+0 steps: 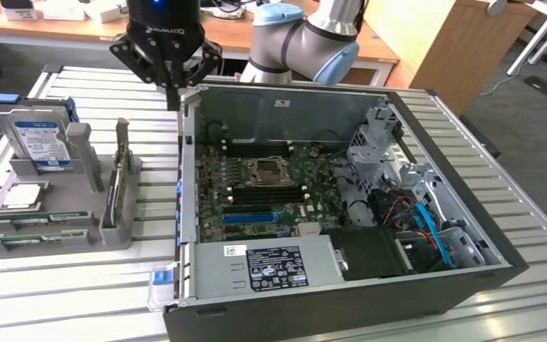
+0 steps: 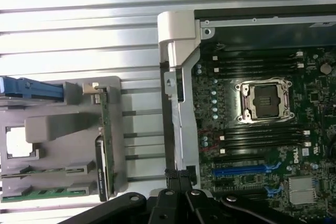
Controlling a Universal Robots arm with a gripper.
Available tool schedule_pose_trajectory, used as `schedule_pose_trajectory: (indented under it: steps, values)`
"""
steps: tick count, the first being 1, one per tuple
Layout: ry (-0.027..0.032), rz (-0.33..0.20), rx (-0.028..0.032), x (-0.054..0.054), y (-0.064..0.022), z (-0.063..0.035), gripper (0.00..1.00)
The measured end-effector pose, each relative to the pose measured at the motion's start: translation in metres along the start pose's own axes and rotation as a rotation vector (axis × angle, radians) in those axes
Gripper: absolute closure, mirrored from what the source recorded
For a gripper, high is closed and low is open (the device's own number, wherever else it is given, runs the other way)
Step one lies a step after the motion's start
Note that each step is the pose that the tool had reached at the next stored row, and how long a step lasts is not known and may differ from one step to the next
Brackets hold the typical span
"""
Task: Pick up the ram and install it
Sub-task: 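Reach for the ram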
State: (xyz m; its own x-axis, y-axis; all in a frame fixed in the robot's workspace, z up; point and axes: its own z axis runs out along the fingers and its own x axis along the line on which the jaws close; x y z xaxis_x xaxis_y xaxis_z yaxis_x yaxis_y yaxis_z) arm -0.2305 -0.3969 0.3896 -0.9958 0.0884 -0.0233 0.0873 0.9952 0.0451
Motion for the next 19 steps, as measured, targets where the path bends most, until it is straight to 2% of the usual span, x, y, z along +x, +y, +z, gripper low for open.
schedule_pose_trajectory:
  steps: [19]
  values:
    - [-0.0003, 0.006, 0.0001, 0.06, -0.0051, -0.0001, 0.89]
